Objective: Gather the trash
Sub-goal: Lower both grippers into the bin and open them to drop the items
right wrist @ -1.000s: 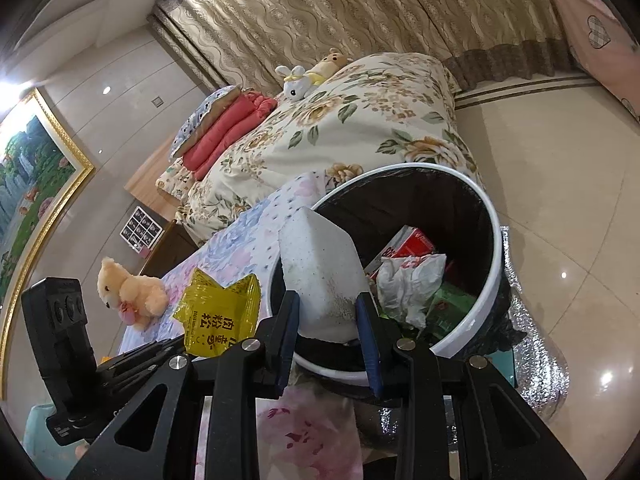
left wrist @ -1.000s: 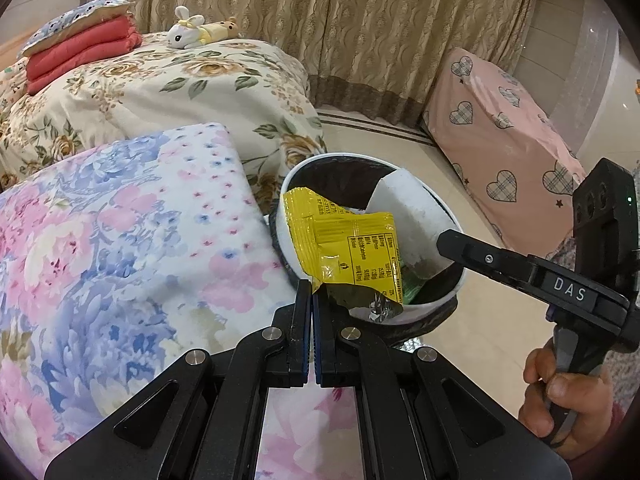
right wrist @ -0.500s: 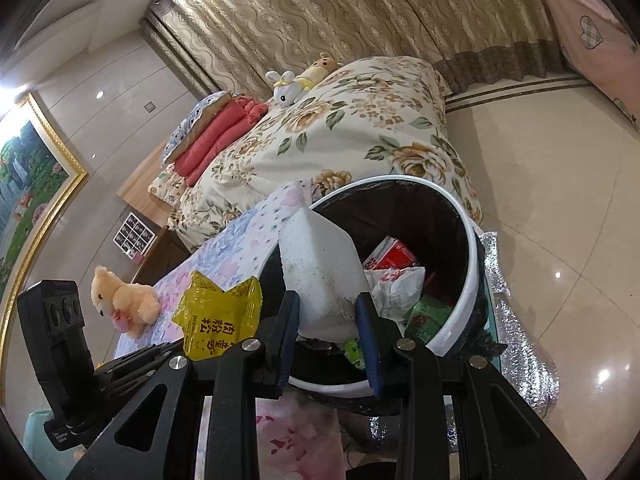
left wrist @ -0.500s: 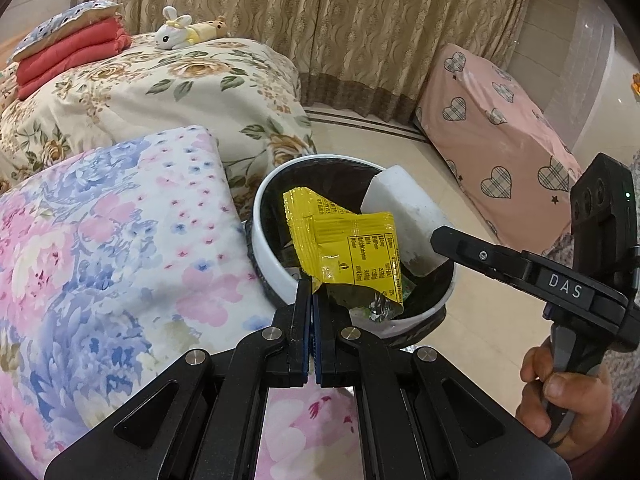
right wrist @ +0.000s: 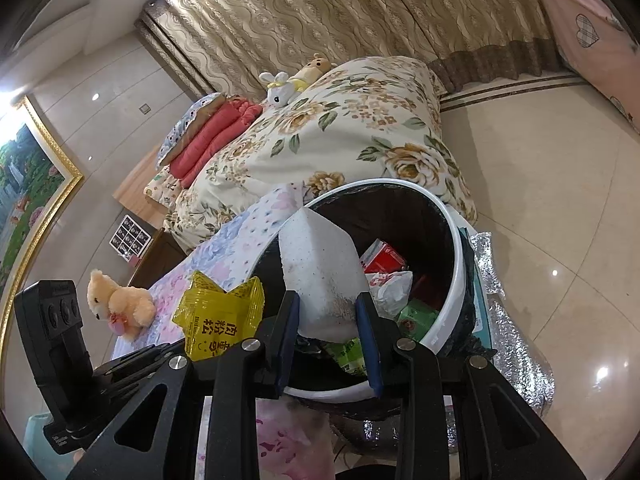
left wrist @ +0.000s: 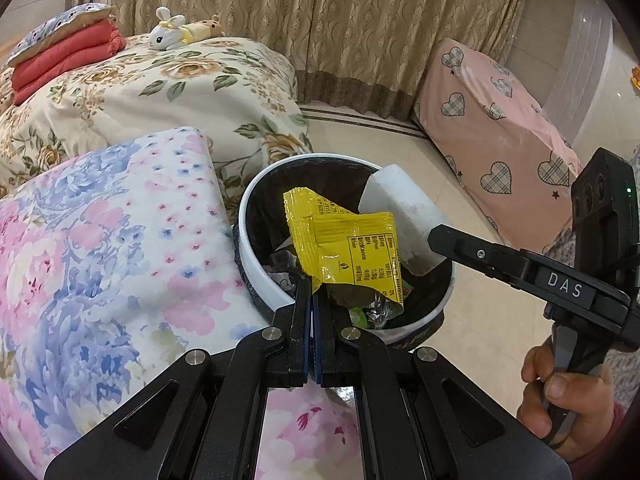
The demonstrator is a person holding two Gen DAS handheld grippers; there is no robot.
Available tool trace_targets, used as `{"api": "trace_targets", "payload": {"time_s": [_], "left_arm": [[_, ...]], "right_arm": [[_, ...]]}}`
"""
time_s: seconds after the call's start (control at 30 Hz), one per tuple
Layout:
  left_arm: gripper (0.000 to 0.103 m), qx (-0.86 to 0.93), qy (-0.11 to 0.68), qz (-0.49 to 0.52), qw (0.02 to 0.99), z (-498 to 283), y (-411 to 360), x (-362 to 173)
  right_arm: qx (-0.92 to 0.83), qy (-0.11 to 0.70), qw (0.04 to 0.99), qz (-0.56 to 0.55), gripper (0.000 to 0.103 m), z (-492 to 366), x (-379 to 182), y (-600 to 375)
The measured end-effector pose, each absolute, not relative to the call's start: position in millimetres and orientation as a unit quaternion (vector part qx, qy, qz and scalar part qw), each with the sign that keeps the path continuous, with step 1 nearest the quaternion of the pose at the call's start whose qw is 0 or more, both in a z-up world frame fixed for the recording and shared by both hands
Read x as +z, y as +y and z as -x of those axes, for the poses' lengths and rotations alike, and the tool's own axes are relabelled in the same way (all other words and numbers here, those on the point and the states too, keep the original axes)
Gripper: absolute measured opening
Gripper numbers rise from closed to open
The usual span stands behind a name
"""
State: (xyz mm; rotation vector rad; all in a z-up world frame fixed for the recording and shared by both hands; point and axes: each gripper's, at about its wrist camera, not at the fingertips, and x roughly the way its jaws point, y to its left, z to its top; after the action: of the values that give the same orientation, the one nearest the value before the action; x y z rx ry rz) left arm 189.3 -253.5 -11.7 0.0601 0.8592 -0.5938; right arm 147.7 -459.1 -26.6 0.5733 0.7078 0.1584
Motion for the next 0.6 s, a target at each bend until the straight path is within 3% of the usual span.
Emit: {"api": "trace_targets", "payload": {"time_s": [0.6], "left_arm": [[0.001, -0.284, 0.409, -0.032, 0.867, -190.5, -258.1, -12.8]], "right_arm": [[0.074, 0.340, 0.896, -0.276, 0.029, -149.1, -24.7, -460.9]]}}
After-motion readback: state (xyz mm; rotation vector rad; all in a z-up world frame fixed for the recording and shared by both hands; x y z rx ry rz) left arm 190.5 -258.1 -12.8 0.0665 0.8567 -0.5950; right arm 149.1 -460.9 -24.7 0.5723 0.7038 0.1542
